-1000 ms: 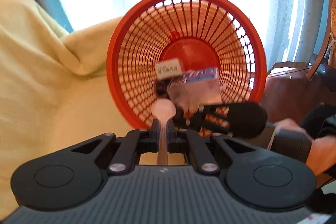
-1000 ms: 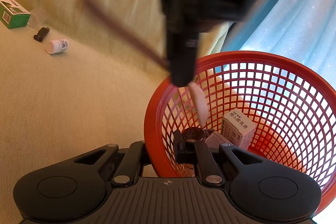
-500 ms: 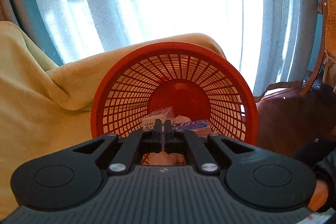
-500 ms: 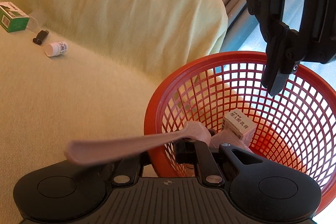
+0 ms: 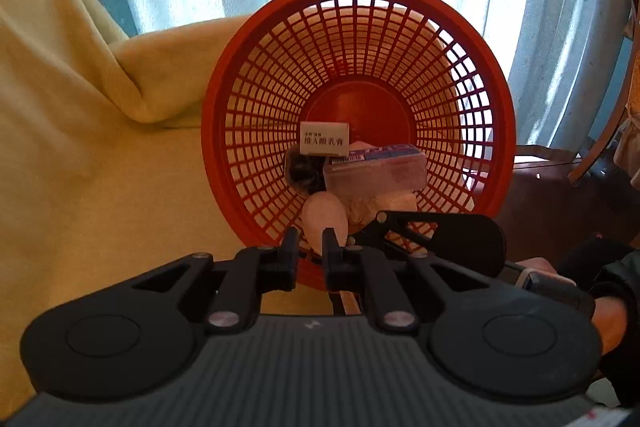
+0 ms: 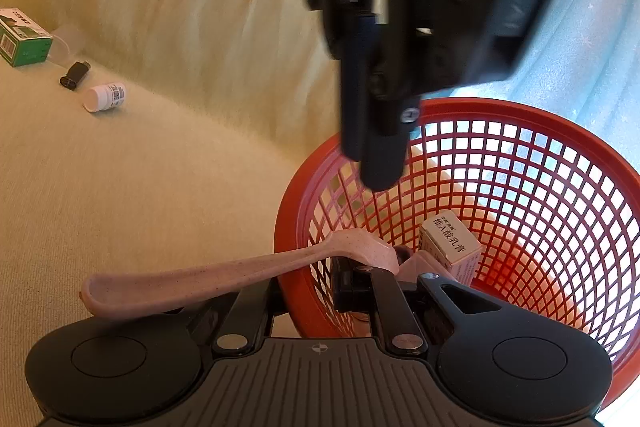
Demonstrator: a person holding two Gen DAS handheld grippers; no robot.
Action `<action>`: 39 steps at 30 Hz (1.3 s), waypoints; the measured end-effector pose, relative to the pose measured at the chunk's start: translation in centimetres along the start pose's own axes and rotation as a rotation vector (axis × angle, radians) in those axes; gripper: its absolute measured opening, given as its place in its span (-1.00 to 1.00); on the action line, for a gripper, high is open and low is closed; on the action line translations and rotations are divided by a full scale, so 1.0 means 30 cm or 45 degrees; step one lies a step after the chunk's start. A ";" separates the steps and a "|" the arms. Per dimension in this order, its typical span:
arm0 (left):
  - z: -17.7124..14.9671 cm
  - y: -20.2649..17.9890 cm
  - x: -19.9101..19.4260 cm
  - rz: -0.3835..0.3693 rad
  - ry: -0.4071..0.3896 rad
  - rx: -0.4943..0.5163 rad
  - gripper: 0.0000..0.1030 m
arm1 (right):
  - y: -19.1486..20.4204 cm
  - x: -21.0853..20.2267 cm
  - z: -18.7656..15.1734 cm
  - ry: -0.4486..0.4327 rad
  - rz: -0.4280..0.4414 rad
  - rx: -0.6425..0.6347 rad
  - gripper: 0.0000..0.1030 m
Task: Organize objects
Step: 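Lower the spoon into the basket beside the right gripper and release, then withdraw the open left gripper and move it to the white pill bottle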
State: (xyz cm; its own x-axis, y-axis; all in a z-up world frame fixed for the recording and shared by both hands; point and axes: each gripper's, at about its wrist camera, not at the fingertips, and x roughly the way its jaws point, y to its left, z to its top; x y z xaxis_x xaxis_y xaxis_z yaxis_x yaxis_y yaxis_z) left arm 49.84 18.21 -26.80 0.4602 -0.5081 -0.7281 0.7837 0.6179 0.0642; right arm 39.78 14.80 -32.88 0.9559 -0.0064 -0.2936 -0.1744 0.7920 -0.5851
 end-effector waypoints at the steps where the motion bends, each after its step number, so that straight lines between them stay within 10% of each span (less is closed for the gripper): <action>1: -0.011 0.009 0.004 -0.015 0.011 -0.020 -0.80 | 0.000 -0.001 -0.002 0.001 0.000 -0.002 -0.86; 17: -0.015 0.009 0.094 -0.144 0.094 -0.095 -0.75 | 0.005 0.008 -0.001 0.006 0.003 -0.006 -0.86; 39: 0.151 -0.067 0.132 0.005 -0.063 0.125 -0.92 | -0.007 0.016 0.004 0.005 0.000 0.025 -0.87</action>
State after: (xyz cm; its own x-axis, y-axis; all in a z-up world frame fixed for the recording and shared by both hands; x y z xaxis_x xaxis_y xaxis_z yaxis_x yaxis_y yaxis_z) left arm 51.97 12.23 -26.70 0.4815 -0.5360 -0.6935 0.8176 0.5597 0.1351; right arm 40.32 14.70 -32.81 0.9550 -0.0084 -0.2965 -0.1699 0.8039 -0.5700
